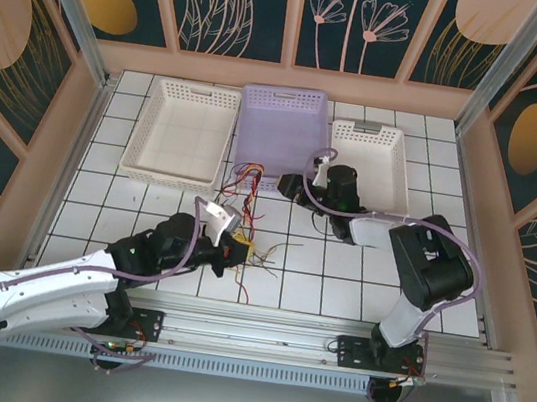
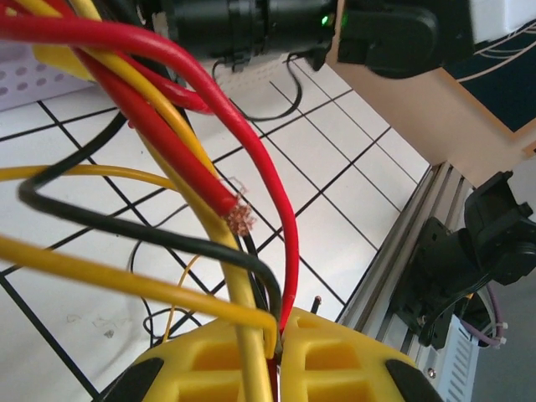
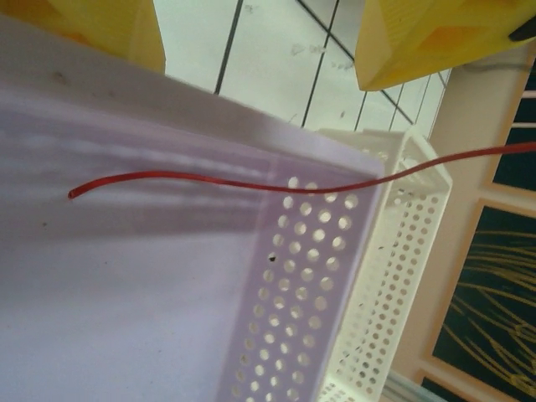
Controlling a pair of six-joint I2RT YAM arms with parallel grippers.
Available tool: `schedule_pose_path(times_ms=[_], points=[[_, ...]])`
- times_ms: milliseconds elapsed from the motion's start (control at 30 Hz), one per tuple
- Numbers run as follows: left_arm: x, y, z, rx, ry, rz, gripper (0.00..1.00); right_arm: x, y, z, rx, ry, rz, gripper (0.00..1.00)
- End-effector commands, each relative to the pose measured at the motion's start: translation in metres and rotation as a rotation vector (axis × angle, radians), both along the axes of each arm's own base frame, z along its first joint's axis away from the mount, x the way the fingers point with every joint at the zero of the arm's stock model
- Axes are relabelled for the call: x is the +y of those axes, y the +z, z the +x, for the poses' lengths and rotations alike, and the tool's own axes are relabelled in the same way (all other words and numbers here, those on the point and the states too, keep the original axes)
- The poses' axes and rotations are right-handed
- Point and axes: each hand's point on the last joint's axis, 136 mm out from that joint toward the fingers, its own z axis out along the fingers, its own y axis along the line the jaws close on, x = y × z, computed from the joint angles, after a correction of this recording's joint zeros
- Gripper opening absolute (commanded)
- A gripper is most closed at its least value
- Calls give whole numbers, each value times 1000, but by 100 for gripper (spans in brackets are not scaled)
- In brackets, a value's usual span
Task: Untangle the cables
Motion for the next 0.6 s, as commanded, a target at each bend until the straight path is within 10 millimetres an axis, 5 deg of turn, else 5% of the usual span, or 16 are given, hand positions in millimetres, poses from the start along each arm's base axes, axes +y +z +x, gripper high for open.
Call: schedule_pose_path(times_ms=[0, 300, 467, 567], points=[[-4, 7, -1, -38, -28, -30, 0, 9, 65, -28, -170, 88, 62, 63], [-9, 3, -1, -39, -44, -15, 0, -11, 133, -125, -339, 233, 145, 60], [-18, 5, -1, -33, -73, -17, 0, -1, 122, -171, -370, 391, 128, 61], [-19, 9, -2, -33, -84, -28, 0, 1, 104, -179, -369, 411, 105, 63]])
